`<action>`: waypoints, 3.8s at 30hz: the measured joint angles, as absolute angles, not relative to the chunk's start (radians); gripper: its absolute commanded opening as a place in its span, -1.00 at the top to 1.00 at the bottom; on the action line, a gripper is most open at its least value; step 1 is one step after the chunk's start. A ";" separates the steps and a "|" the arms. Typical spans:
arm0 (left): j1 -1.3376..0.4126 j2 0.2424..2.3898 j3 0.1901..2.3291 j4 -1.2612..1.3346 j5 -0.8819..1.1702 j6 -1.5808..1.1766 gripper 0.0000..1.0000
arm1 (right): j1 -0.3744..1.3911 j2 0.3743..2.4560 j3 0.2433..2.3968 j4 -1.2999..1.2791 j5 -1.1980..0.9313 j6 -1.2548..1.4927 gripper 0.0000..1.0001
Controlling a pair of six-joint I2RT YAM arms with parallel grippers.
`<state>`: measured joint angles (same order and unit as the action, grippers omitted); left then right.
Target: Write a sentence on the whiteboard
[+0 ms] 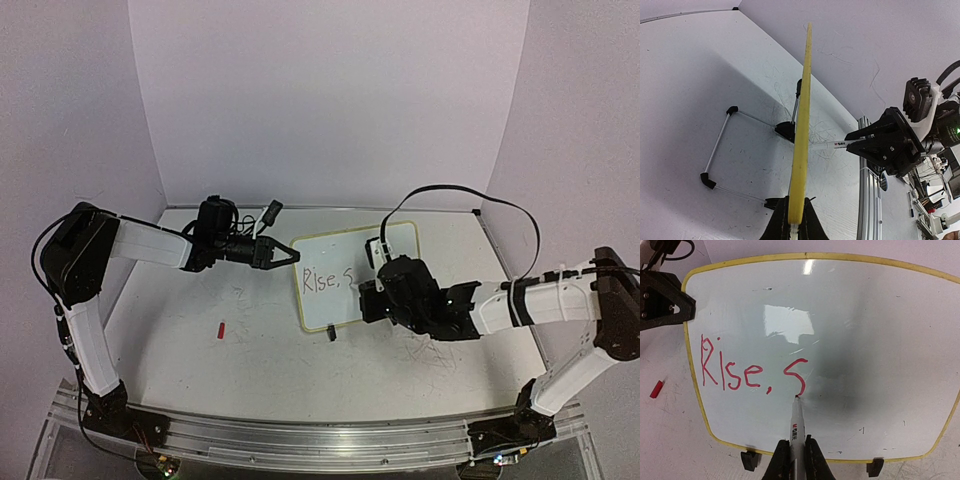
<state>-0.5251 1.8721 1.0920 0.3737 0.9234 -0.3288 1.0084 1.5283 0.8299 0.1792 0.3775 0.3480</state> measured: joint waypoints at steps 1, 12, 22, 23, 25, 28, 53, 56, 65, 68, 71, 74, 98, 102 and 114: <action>-0.525 1.872 1.092 0.374 0.923 -0.329 1.00 | 1.010 1.532 0.830 0.180 0.376 0.348 1.00; -0.525 1.870 1.092 0.367 0.921 -0.328 1.00 | 1.022 1.561 0.851 0.196 0.366 0.345 1.00; -0.527 1.866 1.092 0.364 0.920 -0.321 1.00 | 0.982 1.432 0.824 0.195 0.370 0.341 1.00; -0.527 1.866 1.092 0.364 0.920 -0.321 1.00 | 0.975 1.433 0.825 0.195 0.370 0.339 1.00; -0.527 1.866 1.092 0.364 0.920 -0.321 1.00 | 0.961 1.439 0.826 0.194 0.371 0.332 1.00; -0.527 1.866 1.092 0.363 0.920 -0.321 1.00 | 0.950 1.457 0.835 0.194 0.372 0.320 1.00; -0.527 1.866 1.092 0.358 0.919 -0.317 1.00 | 0.938 1.505 0.875 0.210 0.374 0.285 1.00; -0.527 1.866 1.092 0.358 0.919 -0.317 1.00 | 0.938 1.507 0.875 0.210 0.376 0.285 1.00; -0.527 1.866 1.092 0.357 0.919 -0.317 1.00 | 0.938 1.507 0.875 0.209 0.373 0.292 1.00; -0.527 1.866 1.092 0.357 0.919 -0.316 1.00 | 0.938 1.507 0.872 0.210 0.370 0.298 1.00; -0.527 1.866 1.092 0.357 0.918 -0.317 1.00 | 0.939 1.507 0.863 0.210 0.364 0.304 1.00; -0.527 1.866 1.092 0.357 0.916 -0.316 1.00 | 0.939 1.503 0.854 0.210 0.357 0.313 1.00; -0.527 1.866 1.092 0.356 0.916 -0.315 1.00 | 0.971 1.497 0.798 0.192 0.346 0.381 1.00; -0.527 1.866 1.092 0.357 0.916 -0.314 1.00 | 0.972 1.497 0.797 0.185 0.346 0.387 1.00; -0.528 1.866 1.092 0.357 0.916 -0.314 1.00 | 0.972 1.497 0.799 0.183 0.350 0.384 1.00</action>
